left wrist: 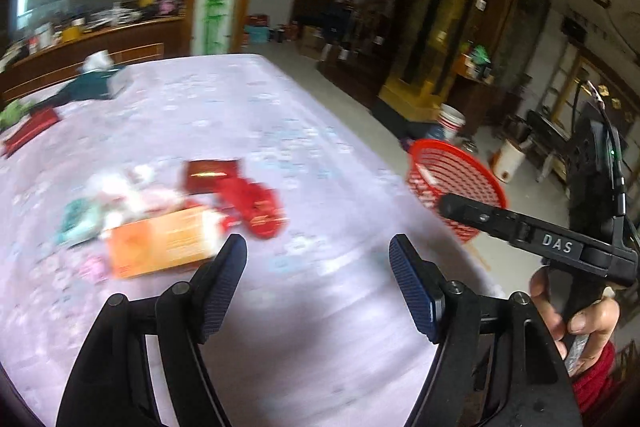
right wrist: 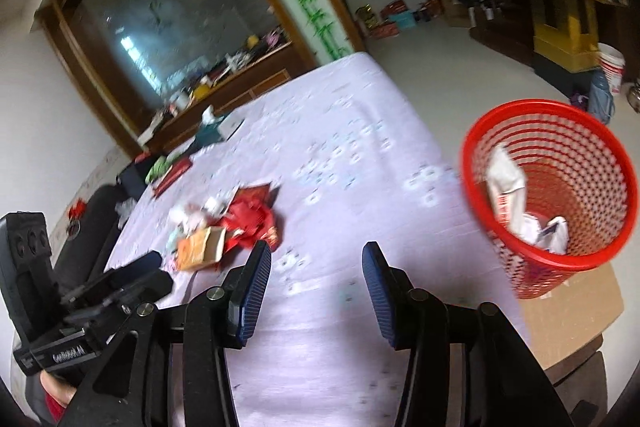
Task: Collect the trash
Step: 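Move both grippers back toward the remaining trash on the table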
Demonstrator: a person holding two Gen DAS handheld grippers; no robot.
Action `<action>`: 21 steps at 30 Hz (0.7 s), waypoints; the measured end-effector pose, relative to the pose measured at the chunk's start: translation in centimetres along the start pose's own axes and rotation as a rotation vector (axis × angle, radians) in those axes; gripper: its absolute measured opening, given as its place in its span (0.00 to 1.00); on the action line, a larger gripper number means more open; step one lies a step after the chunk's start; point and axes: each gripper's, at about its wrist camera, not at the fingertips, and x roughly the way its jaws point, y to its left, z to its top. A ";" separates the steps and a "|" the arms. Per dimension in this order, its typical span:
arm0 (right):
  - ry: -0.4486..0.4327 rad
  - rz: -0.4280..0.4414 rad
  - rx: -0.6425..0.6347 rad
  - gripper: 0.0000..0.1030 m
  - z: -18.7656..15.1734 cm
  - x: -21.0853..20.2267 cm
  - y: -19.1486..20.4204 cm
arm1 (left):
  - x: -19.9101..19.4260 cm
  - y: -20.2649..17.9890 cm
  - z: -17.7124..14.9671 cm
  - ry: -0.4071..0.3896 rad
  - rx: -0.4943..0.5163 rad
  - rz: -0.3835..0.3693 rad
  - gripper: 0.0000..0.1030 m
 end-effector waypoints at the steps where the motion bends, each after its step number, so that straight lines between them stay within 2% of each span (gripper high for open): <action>1: 0.008 0.001 -0.010 0.50 0.0 0.4 0.5 | -0.5 0.8 -0.1 -0.005 -0.010 0.014 0.70; 7: 0.097 0.017 -0.075 0.50 0.3 3.9 4.0 | -3.3 8.0 -1.6 -0.021 -0.131 0.101 0.70; 12: 0.181 0.002 -0.107 0.50 1.8 9.0 6.4 | -4.7 12.8 -2.2 -0.026 -0.209 0.182 0.70; 16: 0.222 -0.063 -0.136 0.49 2.2 13.3 7.2 | -5.1 15.5 -2.7 -0.028 -0.267 0.201 0.70; 19: 0.210 -0.108 -0.162 0.49 2.0 15.7 7.2 | -4.5 17.3 -2.8 -0.015 -0.314 0.208 0.70; 21: 0.217 -0.092 -0.162 0.49 1.8 16.8 7.1 | -3.9 18.1 -2.9 0.004 -0.335 0.200 0.70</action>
